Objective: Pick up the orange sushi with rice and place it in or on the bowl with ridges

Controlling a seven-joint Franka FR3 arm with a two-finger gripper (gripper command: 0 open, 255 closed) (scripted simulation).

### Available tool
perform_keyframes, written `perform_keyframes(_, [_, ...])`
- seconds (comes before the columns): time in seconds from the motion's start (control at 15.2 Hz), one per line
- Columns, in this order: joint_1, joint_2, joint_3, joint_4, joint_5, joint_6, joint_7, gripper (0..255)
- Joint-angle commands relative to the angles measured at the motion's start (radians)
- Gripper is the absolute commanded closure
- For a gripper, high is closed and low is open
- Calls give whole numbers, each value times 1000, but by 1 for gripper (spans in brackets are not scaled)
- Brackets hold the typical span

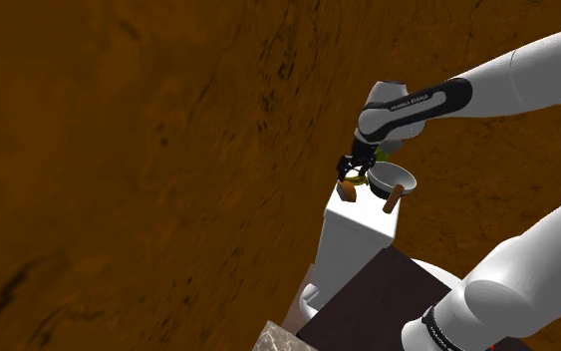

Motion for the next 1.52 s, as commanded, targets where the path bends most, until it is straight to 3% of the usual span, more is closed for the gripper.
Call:
perform_keyframes(0.0, [-12, 74, -19, 27, 24, 42, -6, 0])
perform_keyframes(0.33, [-43, 232, -46, 87, 97, 121, -28, 0])
perform_keyframes(0.86, [-49, 317, -35, 72, 140, 217, -58, 0])
perform_keyframes(1.32, [-49, 316, -34, 72, 140, 217, -58, 0])
perform_keyframes(1.39, [-49, 316, -34, 72, 140, 217, -58, 255])
perform_keyframes(1.45, [-49, 316, -34, 72, 140, 217, -58, 255])
